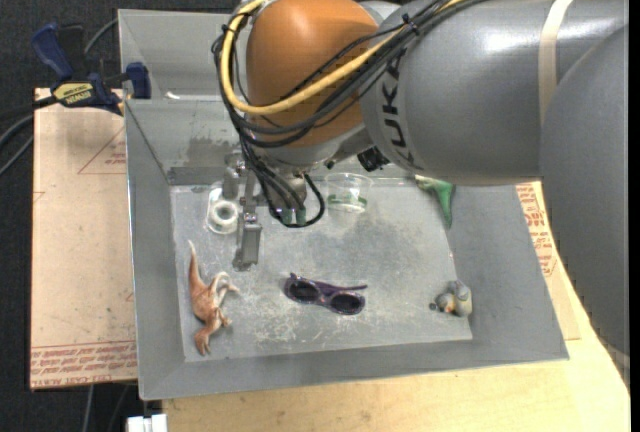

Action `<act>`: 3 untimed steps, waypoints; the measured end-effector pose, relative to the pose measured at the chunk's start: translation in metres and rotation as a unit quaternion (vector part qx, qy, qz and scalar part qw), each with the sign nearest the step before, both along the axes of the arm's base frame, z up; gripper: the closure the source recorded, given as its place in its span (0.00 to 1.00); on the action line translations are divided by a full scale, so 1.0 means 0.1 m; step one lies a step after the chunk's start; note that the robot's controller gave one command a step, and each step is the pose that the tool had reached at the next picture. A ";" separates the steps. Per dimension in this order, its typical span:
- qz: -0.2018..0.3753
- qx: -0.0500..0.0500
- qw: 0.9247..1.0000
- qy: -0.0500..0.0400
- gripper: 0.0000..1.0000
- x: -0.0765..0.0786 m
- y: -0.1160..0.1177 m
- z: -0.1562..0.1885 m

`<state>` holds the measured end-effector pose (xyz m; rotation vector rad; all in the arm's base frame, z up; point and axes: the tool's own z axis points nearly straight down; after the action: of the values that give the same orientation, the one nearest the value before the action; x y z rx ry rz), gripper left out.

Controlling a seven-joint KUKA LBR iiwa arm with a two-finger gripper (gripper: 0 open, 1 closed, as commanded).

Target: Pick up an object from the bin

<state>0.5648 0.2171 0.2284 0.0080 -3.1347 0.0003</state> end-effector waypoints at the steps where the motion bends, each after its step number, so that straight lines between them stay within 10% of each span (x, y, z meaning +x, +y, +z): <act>1: -0.003 0.001 1.000 -0.004 0.00 0.02 -0.02 0.05; 2: 0.002 0.001 1.000 -0.001 0.00 -0.60 0.29 -1.56; 3: 0.081 0.001 0.997 -0.008 0.00 0.64 -0.39 -0.66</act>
Offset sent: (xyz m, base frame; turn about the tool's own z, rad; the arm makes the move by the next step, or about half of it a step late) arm -0.0610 0.0287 -0.1584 -0.0017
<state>0.6291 0.1778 0.1623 0.2619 -3.1404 -0.0020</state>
